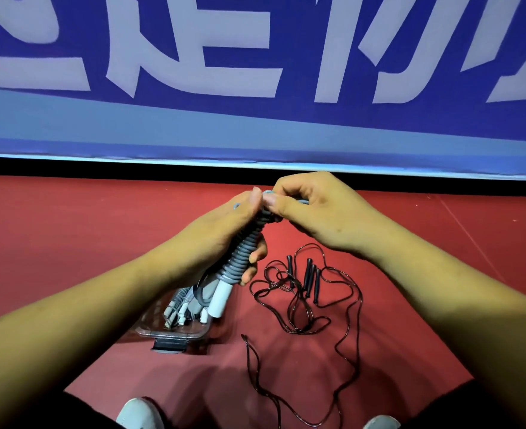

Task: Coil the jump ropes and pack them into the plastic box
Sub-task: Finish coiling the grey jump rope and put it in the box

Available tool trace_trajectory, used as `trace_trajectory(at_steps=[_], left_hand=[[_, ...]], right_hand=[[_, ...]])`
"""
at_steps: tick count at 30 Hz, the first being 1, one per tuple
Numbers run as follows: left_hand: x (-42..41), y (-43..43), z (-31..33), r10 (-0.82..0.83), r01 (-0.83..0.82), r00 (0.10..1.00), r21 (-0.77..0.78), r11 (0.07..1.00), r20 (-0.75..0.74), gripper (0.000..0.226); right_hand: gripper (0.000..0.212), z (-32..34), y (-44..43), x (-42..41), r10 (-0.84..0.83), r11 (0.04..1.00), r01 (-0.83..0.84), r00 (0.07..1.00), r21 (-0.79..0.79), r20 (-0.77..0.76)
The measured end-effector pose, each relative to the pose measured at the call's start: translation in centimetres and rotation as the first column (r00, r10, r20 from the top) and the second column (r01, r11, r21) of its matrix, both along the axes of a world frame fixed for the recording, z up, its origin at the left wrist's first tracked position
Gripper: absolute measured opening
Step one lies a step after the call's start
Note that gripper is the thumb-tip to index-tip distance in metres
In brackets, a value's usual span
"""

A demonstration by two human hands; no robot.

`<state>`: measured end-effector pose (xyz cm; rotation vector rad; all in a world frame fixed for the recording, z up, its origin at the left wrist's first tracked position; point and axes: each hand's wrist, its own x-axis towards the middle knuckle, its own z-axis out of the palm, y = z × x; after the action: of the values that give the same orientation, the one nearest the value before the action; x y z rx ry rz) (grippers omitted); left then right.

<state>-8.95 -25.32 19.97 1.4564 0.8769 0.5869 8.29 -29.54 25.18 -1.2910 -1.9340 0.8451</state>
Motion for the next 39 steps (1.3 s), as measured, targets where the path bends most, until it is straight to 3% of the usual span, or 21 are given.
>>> trace_trajectory(at_steps=[2,4,8,16,20,26,29,32,34,39], left_hand=[[-0.3,0.0,-0.2,-0.035,0.033,0.999,0.046,0.998,0.033,0.045],[-0.7,-0.5,0.0,-0.103,0.113,0.987,-0.077,0.991,0.120,0.061],[-0.4,-1.1,1.2,-0.230,0.253,0.952,-0.097,0.963,0.202,0.053],[-1.3,-1.3,1.3,-0.414,0.434,0.900,-0.177,0.884,0.139,0.054],[-1.2,-0.8,1.5,-0.412,0.422,0.906,-0.173,0.890,0.095,0.056],[-0.8,-0.5,0.3,-0.120,0.141,0.980,-0.131,0.981,0.160,0.036],[-0.8,-0.4,0.3,-0.143,0.164,0.975,-0.120,0.979,0.172,0.032],[-1.0,-0.5,0.3,-0.175,0.198,0.971,-0.136,0.971,0.166,0.046],[-1.1,-0.7,0.3,-0.186,0.207,0.969,-0.120,0.971,0.165,0.039],[-0.6,-1.2,0.5,-0.205,0.234,0.953,-0.113,0.966,0.223,0.045]], right_hand=[[0.029,-0.1,-0.1,0.1,-0.032,0.999,0.032,0.998,-0.009,-0.059],[0.030,-0.1,-0.2,0.3,-0.048,0.999,0.044,0.990,-0.030,-0.133],[0.036,0.2,-0.6,0.4,-0.041,0.997,0.027,0.983,-0.078,-0.177],[0.045,0.2,-0.7,0.7,-0.021,0.936,-0.099,0.942,-0.337,-0.335],[0.047,-0.1,-0.2,1.2,-0.059,0.882,-0.158,0.898,-0.444,-0.437],[0.043,-1.0,0.3,0.0,-0.087,0.960,0.000,0.950,-0.280,-0.299],[0.043,-0.9,0.0,-0.3,-0.048,0.987,0.028,0.991,-0.161,-0.127],[0.045,-1.4,0.2,-0.2,-0.032,0.981,-0.001,0.985,-0.193,-0.169],[0.044,-1.6,0.2,-0.1,-0.014,0.982,-0.016,0.987,-0.186,-0.158],[0.045,-1.4,-0.2,0.2,-0.025,0.999,0.016,0.985,-0.052,-0.170]])
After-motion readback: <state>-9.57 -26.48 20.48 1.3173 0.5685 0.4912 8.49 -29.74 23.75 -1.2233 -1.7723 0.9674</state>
